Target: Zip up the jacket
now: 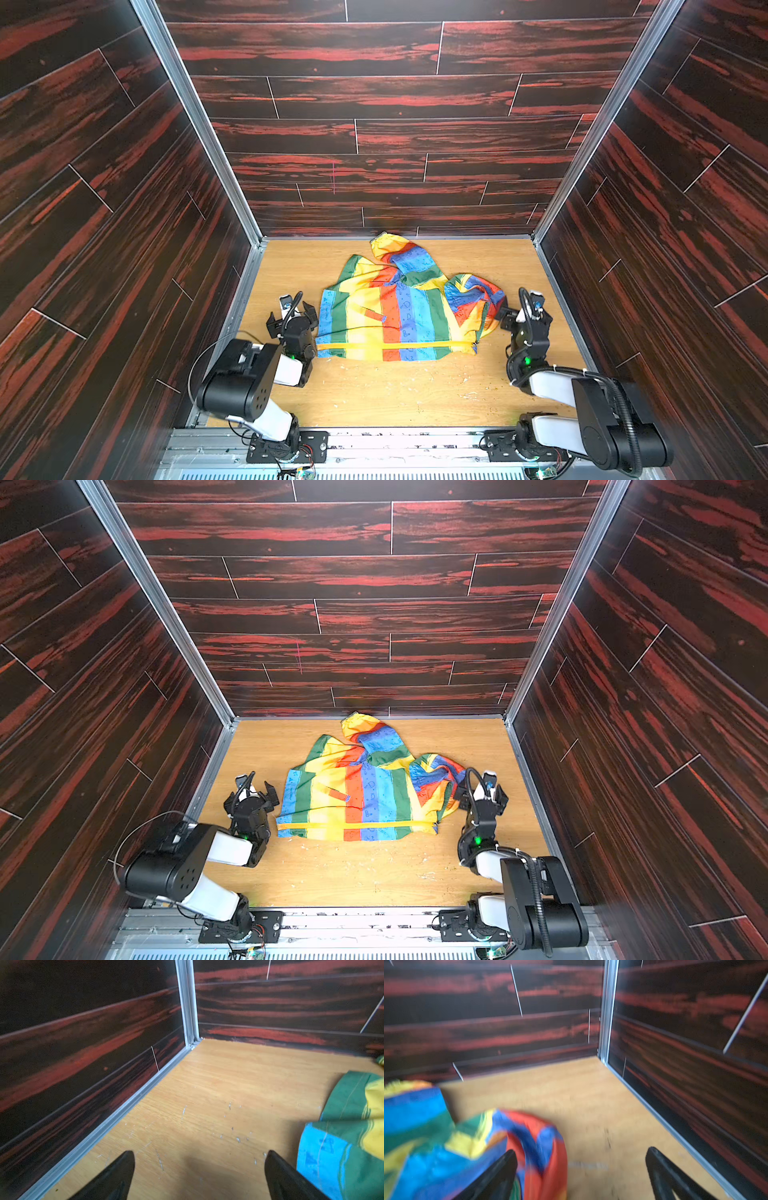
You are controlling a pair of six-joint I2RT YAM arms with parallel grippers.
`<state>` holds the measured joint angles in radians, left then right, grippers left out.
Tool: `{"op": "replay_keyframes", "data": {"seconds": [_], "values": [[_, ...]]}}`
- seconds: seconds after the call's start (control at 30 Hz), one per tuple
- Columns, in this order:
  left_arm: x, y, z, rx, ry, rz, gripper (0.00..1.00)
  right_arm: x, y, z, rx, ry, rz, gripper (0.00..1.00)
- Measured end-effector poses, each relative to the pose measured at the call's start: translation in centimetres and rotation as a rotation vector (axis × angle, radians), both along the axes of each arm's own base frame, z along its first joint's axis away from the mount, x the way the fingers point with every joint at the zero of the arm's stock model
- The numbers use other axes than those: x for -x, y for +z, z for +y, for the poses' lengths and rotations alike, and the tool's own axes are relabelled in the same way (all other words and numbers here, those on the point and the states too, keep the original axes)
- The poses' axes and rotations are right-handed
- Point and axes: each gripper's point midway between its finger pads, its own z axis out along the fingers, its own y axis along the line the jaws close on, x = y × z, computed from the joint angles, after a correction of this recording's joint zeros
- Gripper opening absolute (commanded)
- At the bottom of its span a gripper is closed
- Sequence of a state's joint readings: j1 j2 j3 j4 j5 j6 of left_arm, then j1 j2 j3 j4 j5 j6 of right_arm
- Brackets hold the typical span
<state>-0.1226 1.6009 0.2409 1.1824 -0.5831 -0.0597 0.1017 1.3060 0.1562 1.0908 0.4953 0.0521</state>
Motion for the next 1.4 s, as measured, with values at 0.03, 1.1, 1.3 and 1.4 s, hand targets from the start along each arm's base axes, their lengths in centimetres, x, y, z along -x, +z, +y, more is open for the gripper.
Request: {"op": "replay_keyframes", "data": {"seconds": [0.03, 1.1, 1.3, 1.4], "values": [[0.0, -0.2, 0.0, -0.001, -0.002, 0.009, 1.00, 0.2, -0.2, 0.0, 0.005, 0.002, 0.001, 0.99], [-2.3, -1.2, 1.8, 0.104, 0.008, 0.120, 0.99, -4.6, -3.1, -0.3, -0.060, 0.146, 0.078, 0.99], [-2.3, -1.3, 1.8, 0.106, 0.006, 0.123, 1.00, -4.5, -3.4, -0.5, -0.074, 0.146, 0.088, 0.99], [-2.4, -1.3, 1.8, 0.107, 0.004, 0.122, 0.99, -4.5, -3.5, -0.5, -0.077, 0.149, 0.090, 0.99]]}}
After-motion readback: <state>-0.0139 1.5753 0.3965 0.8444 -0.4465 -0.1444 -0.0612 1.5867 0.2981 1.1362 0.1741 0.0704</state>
